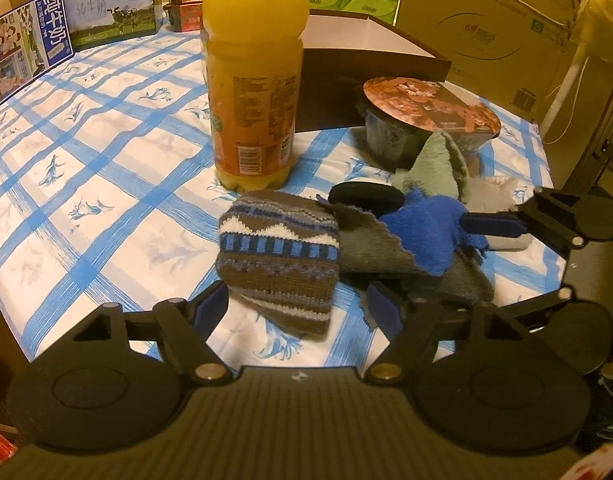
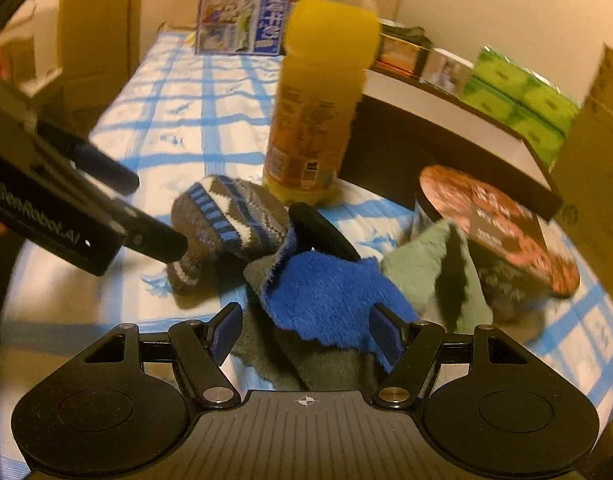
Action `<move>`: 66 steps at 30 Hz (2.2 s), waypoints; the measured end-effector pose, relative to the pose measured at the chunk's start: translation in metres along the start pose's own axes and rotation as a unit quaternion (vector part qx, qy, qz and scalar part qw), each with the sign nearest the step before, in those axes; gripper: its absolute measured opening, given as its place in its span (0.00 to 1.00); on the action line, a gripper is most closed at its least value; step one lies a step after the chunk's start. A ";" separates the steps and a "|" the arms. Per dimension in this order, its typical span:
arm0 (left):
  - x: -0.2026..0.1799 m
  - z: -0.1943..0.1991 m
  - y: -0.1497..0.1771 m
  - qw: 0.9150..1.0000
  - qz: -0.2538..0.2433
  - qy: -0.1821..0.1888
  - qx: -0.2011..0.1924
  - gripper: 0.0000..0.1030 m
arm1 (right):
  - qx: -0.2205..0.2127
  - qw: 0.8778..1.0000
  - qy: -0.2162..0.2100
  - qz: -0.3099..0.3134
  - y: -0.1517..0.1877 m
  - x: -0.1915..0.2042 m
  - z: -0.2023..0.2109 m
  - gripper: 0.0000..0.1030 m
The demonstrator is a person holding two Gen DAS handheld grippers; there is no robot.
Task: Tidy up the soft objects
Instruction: 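Grasp the blue towel and grey cloth with the right tool, then lift the blue towel with the right tool while the left tool grasps the striped knit sock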
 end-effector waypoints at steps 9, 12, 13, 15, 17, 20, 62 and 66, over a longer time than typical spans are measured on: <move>0.001 -0.003 0.001 1.000 0.001 0.003 0.002 0.70 | -0.022 0.999 0.019 0.043 0.002 0.001 -0.010 0.06; 0.000 -0.001 0.002 1.000 0.002 0.004 0.000 0.70 | -0.070 0.998 0.001 -0.003 -0.003 -0.013 0.014 0.06; 0.000 -0.001 0.002 1.000 0.002 0.004 -0.001 0.70 | -0.087 0.996 -0.007 -0.020 -0.006 -0.018 0.024 0.06; -0.001 0.001 0.002 1.000 0.002 0.004 -0.003 0.70 | -0.115 0.992 -0.010 -0.047 -0.010 -0.029 0.043 0.05; -0.003 0.004 0.002 1.000 0.001 0.005 -0.006 0.70 | -0.144 0.987 -0.010 -0.077 -0.015 -0.041 0.064 0.05; -0.006 0.007 0.003 1.000 -0.003 0.007 -0.010 0.70 | -0.180 0.976 -0.010 -0.122 -0.019 -0.059 0.097 0.05; -0.009 -0.013 0.017 1.000 -0.009 0.002 0.023 0.68 | 0.057 0.947 -0.058 -0.310 0.073 -0.061 0.007 0.71; -0.008 -0.013 0.016 1.000 -0.012 -0.004 0.022 0.68 | 0.054 0.949 -0.093 -0.296 0.066 -0.047 0.006 0.51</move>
Point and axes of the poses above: each gripper's, at about its wrist camera, not at the fingertips, and z roughly against the way its jaws point, x to its left, y to its underside, the point moved 5 cm from there along -z, roughly the way its jaws point, and after that the axes turned 9 degrees about z, right-handed, at the moved point
